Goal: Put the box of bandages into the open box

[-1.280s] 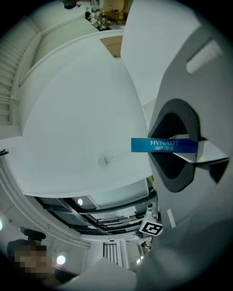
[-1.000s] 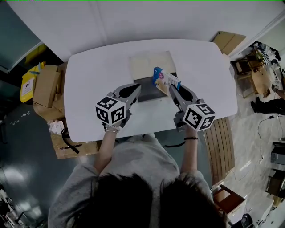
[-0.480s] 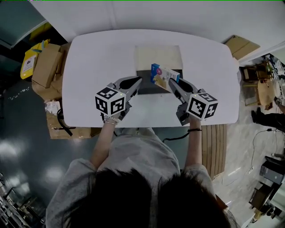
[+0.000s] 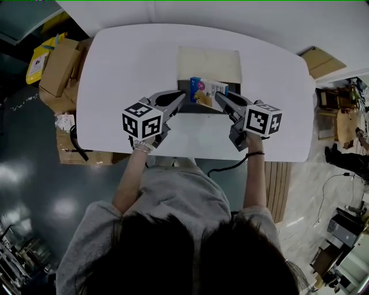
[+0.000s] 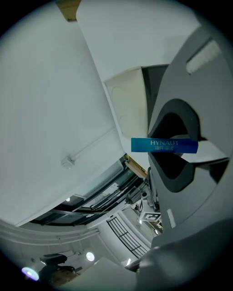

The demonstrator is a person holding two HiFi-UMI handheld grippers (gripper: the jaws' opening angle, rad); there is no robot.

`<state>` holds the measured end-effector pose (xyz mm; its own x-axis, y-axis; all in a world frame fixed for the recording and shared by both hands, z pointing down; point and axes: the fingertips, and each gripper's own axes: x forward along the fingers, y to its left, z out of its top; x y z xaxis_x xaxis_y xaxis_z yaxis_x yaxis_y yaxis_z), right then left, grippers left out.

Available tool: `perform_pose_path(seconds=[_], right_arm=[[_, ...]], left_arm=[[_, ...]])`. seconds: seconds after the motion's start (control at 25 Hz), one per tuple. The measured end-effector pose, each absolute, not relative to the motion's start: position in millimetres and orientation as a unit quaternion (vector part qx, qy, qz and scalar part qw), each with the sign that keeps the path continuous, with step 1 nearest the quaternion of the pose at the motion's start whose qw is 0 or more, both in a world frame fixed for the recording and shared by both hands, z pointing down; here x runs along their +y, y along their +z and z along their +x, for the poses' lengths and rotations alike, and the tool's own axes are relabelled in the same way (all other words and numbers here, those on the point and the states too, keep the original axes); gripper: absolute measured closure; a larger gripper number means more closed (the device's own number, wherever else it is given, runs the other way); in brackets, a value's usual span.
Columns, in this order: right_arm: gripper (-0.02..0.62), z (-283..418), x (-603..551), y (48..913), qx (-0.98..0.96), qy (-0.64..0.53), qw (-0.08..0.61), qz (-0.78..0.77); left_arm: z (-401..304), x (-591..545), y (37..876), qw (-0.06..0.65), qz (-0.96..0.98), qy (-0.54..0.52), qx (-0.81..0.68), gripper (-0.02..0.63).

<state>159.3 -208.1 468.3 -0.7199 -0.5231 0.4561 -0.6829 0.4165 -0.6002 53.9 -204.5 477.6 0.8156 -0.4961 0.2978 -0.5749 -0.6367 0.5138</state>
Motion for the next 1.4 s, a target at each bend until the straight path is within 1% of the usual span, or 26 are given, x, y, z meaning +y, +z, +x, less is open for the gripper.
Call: perform_pose_path(seconds=[0.12,0.32,0.52,0.96,1.4], right_arm=[[0.506,159,-211,475,-0.834,0.421,0.106,0.341],[0.505,155,-216,487,-0.820,0.469,0.097,0.313],[0.505,149,-217,500,-0.807,0.499,0.111,0.294],[0.505,149,-223,525,-0.765,0.556,0.130,0.298],[0.502,155,-229,540,-0.717,0.610,0.120,0.316]], left_arm=[[58,-205,480,0.315,0.899,0.063,-0.296,0.607],[59,-204,487,0.330,0.895,0.061,-0.293,0.607],[59,-202,494,0.340,0.892,0.064,-0.291,0.607],[62,-196,503,0.355,0.887,0.067,-0.288,0.607],[61,-195,506,0.361,0.885,0.067,-0.285,0.607]])
